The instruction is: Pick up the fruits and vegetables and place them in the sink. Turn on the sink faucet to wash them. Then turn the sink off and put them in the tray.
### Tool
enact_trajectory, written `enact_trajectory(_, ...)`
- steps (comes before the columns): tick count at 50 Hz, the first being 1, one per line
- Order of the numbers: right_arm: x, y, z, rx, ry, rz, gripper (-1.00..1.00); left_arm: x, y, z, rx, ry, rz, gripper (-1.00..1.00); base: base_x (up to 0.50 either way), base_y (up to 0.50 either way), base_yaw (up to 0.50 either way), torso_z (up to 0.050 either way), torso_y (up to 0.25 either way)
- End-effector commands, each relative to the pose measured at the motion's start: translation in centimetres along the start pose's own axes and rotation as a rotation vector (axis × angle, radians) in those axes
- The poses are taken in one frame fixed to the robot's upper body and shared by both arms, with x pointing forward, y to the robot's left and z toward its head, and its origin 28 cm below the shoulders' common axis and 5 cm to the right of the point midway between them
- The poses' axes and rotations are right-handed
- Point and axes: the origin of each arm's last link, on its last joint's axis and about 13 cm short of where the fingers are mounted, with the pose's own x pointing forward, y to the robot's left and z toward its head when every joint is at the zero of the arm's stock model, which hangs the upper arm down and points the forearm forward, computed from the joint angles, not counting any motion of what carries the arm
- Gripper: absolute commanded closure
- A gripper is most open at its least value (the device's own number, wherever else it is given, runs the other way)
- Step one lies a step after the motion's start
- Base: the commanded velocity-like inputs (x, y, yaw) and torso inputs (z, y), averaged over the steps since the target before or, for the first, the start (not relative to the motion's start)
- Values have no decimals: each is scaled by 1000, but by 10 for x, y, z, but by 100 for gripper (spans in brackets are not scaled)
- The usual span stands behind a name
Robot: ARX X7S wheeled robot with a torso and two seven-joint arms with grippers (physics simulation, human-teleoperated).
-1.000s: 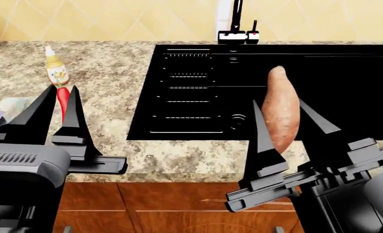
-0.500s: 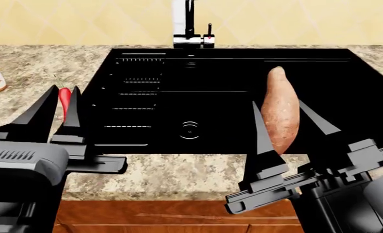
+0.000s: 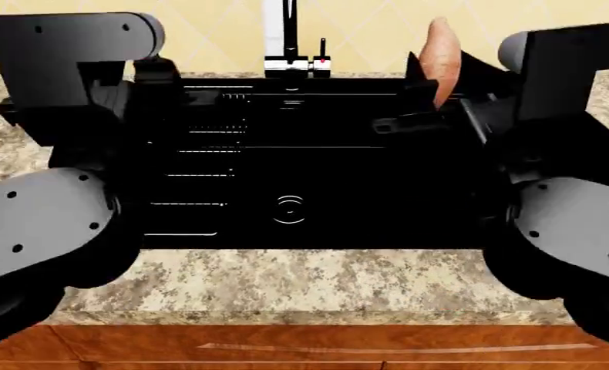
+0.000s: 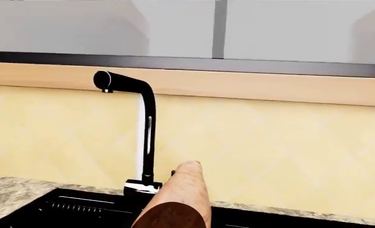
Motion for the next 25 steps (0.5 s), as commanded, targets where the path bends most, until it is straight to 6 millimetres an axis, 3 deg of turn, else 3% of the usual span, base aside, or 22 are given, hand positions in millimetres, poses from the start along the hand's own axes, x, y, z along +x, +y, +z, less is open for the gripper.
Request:
enact_trajectory(1,84,-21,13,88,127,-99,100,81,-3,9,-41,109,95,100,0,0,0,0,0)
enact_trajectory(8,109,-24,4,65,211,-149,100,106,-2,-1,-22,177,142,100,0,0,0,0,0)
enact_trajectory(16,115,-25,-2,86,229,-158,100,115,0,1,-17,195,173,100,0,0,0,0,0)
enact_trajectory(25,112,-22,2,56,178,-140,100,119,7,-5,-24,216,210,100,467,-21,0,0,1)
